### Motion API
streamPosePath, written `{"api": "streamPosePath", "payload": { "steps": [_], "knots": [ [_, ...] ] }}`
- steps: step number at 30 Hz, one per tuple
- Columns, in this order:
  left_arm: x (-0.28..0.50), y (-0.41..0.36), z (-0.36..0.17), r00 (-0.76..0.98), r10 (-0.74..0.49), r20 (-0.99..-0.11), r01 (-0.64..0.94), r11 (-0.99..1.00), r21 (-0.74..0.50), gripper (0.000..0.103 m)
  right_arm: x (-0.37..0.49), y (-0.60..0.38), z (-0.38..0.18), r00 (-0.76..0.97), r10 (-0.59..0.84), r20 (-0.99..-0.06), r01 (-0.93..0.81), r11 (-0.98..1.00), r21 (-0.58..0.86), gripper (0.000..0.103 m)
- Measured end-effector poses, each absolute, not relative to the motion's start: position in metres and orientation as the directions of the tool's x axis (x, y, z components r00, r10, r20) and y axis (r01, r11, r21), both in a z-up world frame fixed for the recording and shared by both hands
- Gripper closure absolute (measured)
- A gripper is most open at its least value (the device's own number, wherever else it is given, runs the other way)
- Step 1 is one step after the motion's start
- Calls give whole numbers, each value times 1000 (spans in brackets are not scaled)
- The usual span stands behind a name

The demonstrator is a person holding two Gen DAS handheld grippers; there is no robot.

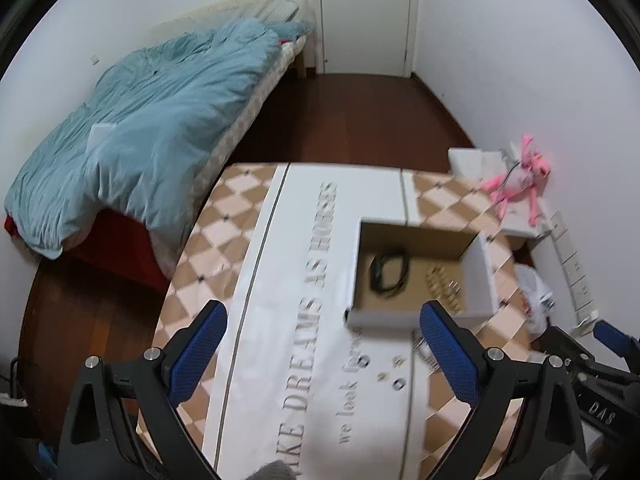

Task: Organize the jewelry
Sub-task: 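Lift both open tools out of the box, then grasp the thick silver chain with the left tool while the right tool grasps the silver charm bracelet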

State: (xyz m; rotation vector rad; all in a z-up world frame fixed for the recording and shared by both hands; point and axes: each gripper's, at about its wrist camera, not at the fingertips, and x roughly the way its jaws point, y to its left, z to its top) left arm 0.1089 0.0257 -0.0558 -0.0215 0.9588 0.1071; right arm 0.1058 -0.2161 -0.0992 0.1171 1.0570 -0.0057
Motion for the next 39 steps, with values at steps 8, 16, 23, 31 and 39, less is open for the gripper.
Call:
{"api": "streamPosePath", "payload": {
  "steps": [8, 16, 23, 31, 39],
  "knots": [
    [93, 34, -145, 438, 121, -891, -133, 989, 69, 4, 96, -241, -208, 342, 54, -938, 179, 976, 122, 8],
    [93, 22, -185, 380, 122, -917, -106, 991, 88, 4, 99, -234, -254, 333, -17, -943, 189, 981, 49, 14],
    [101, -12, -192, 382, 78, -921, -33, 997, 71, 4, 100, -220, -250, 401, -38, -915, 104, 995, 4, 97],
    [89, -20, -198, 382, 7, -924, -13, 1000, 2, 5, 91, -253, -245, 413, 50, -909, 155, 980, 124, 97],
    [92, -47, -200, 382, -74, -921, 35, 997, -66, 9, 90, -269, -235, 440, 99, -892, 182, 963, 197, 97]
  ]
}}
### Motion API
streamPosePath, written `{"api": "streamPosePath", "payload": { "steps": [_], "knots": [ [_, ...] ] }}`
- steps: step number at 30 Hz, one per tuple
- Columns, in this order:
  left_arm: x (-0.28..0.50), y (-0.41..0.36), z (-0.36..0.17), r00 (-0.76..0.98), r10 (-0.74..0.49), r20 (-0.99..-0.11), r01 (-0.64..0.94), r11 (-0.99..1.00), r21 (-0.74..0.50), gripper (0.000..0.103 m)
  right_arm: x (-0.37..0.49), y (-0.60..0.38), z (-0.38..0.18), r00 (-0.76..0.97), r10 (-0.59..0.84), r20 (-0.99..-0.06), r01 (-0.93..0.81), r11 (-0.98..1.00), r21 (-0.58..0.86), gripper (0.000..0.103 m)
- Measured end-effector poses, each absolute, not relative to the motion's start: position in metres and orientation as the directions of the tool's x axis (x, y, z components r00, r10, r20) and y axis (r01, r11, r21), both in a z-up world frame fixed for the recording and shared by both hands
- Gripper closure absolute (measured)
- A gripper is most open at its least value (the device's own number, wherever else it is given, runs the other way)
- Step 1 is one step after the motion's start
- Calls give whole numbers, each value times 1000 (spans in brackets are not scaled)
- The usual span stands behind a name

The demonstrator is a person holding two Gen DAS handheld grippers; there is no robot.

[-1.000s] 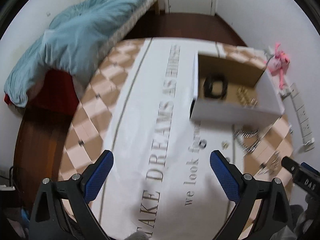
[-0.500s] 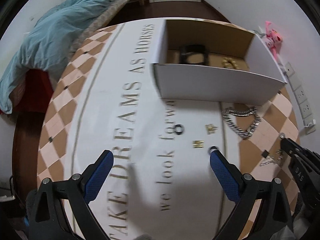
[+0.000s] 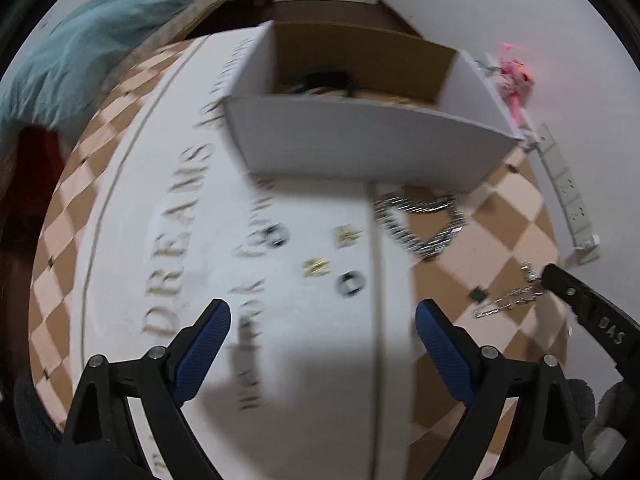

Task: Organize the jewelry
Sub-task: 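Grasp the thick silver chain with the left tool while the right tool grasps the silver charm bracelet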

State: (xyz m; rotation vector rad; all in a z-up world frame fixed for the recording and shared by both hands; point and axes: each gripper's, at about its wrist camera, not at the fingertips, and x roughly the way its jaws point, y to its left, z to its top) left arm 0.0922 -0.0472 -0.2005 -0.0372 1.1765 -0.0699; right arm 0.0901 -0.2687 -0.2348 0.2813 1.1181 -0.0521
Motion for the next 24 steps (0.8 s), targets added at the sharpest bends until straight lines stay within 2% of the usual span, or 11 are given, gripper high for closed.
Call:
{"api": "streamPosePath", "payload": {
  "steps": [9, 10, 12, 14, 15, 16, 17, 19, 21, 24],
  "knots": [
    [120, -112, -206, 409, -32, -912, 251, 965, 79, 11, 100, -291, -246, 422, 130, -897, 250, 935, 253, 97],
    [122, -116, -207, 411, -23, -911, 271, 958, 98, 21, 100, -293, -246, 422, 135, -896, 255, 931, 260, 97],
    [127, -123, -211, 401, -17, -916, 312, 943, 119, 33, 99, -296, -246, 424, 138, -895, 260, 928, 266, 97],
    [128, -127, -211, 412, -16, -911, 332, 934, 134, 36, 98, -298, -246, 424, 142, -894, 264, 925, 272, 97],
    [128, -130, -210, 417, -23, -909, 349, 927, 137, 44, 98, -298, -247, 424, 144, -894, 266, 924, 275, 97],
    [128, -132, -210, 418, -32, -908, 360, 923, 133, 59, 97, -299, -247, 424, 147, -894, 270, 922, 279, 97],
    [129, -134, -209, 413, -48, -909, 375, 919, 122, 66, 97, -300, -247, 423, 148, -894, 270, 921, 281, 97],
    [129, -135, -209, 404, -65, -913, 392, 914, 108, 89, 97, -301, -246, 423, 148, -894, 271, 920, 281, 97],
    [131, -135, -209, 395, -76, -916, 393, 915, 94, 94, 97, -301, -245, 424, 151, -893, 269, 921, 283, 97],
    [131, -130, -208, 390, -92, -916, 378, 923, 69, 95, 96, -299, -239, 433, 156, -888, 259, 922, 288, 97]
  ]
}}
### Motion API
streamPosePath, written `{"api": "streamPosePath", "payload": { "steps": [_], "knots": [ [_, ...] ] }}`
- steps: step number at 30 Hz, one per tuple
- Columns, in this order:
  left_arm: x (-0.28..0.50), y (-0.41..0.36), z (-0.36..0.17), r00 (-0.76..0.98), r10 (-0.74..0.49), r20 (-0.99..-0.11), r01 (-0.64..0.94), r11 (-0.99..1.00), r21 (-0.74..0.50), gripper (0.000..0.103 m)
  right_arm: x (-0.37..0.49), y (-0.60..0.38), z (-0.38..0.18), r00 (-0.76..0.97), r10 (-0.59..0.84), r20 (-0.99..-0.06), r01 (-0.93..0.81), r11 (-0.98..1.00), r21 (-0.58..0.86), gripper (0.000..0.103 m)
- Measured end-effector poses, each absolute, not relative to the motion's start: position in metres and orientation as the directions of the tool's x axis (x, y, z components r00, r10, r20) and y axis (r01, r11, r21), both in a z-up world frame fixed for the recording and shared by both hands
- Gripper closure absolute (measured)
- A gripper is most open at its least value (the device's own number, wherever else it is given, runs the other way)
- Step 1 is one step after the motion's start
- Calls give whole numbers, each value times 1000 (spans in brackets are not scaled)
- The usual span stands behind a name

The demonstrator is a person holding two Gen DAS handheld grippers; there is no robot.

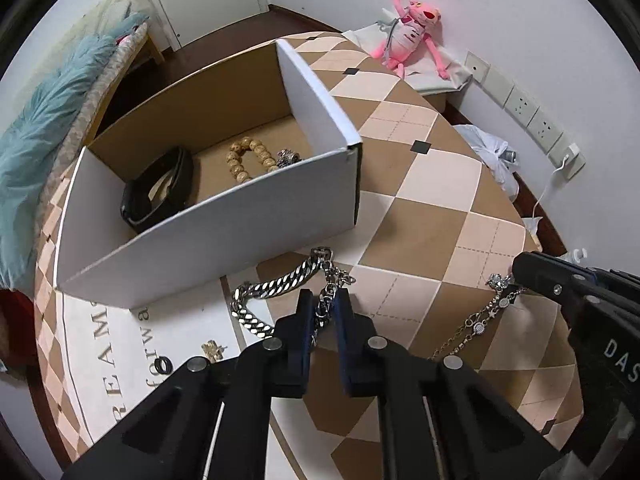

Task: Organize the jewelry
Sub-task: 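Grasp the thick silver chain with the left tool while the right tool grasps the silver charm bracelet, then carry both chains over the white box and open both tools inside it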

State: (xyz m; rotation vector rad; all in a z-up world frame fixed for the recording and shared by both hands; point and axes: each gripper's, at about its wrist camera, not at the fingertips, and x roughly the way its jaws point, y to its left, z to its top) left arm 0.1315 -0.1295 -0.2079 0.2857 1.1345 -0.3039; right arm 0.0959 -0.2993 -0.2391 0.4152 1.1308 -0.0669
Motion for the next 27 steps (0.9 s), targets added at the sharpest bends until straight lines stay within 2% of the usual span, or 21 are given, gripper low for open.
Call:
{"api": "streamPosePath", "payload": {
  "steps": [17, 27],
  "knots": [
    [105, -47, -120, 457, -254, -852, 249, 957, -152, 95, 84, -271, -170, 500, 276, -821, 108, 921, 375, 97],
    [120, -24, -57, 516, -329, -791, 250, 941, -228, 95, 103, -240, -88, 560, 361, -746, -60, 916, 398, 97]
  ]
}}
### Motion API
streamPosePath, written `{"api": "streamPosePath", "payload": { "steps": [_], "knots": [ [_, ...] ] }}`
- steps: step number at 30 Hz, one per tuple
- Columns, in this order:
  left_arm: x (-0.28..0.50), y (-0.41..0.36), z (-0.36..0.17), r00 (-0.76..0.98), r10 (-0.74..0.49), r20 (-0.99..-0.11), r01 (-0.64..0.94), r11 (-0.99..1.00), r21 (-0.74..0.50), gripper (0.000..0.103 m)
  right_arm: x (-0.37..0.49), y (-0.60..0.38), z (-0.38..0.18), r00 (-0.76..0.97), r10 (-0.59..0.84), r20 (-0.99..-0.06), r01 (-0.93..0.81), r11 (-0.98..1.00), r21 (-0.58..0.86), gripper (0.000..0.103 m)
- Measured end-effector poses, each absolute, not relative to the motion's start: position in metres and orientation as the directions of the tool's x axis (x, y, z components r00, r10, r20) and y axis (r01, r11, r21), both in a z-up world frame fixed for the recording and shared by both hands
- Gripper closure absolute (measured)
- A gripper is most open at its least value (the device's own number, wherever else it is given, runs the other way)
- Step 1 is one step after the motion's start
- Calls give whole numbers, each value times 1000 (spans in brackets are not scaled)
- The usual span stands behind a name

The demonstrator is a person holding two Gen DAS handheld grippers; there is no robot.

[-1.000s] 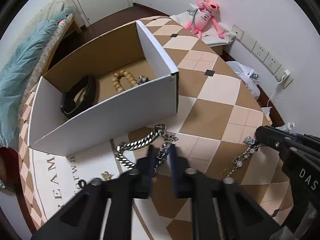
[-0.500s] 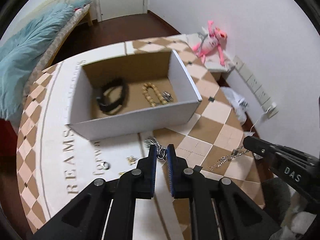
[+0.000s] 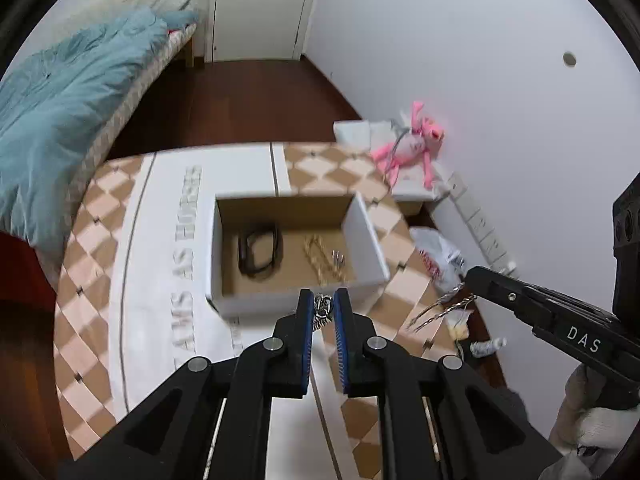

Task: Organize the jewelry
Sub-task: 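Carry both chains over the white box and open both tools inside it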

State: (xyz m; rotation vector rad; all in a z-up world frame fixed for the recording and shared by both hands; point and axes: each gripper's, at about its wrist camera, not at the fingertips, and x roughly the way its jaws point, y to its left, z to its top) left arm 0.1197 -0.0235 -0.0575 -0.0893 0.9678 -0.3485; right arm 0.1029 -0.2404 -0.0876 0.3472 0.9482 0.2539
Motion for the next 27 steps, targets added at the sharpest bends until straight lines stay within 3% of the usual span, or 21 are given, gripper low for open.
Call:
{"api": "streamPosePath", "payload": {
  "steps": [8, 18, 27],
  "knots": [
    [169, -12, -30, 559, -300, -773, 237, 951, -197, 95, 166, -211, -57, 554, 345, -758, -132, 935, 329, 97],
    [233, -1, -86, 456, -228, -860, 163, 972, -172, 95, 251, -187, -114, 431, 240, -870, -113, 971, 213, 102],
    [265, 9, -114, 425, -130, -896, 126, 989, -83, 95, 281, -177, -146, 387, 181, -904, -106, 983, 151, 102]
  ]
}}
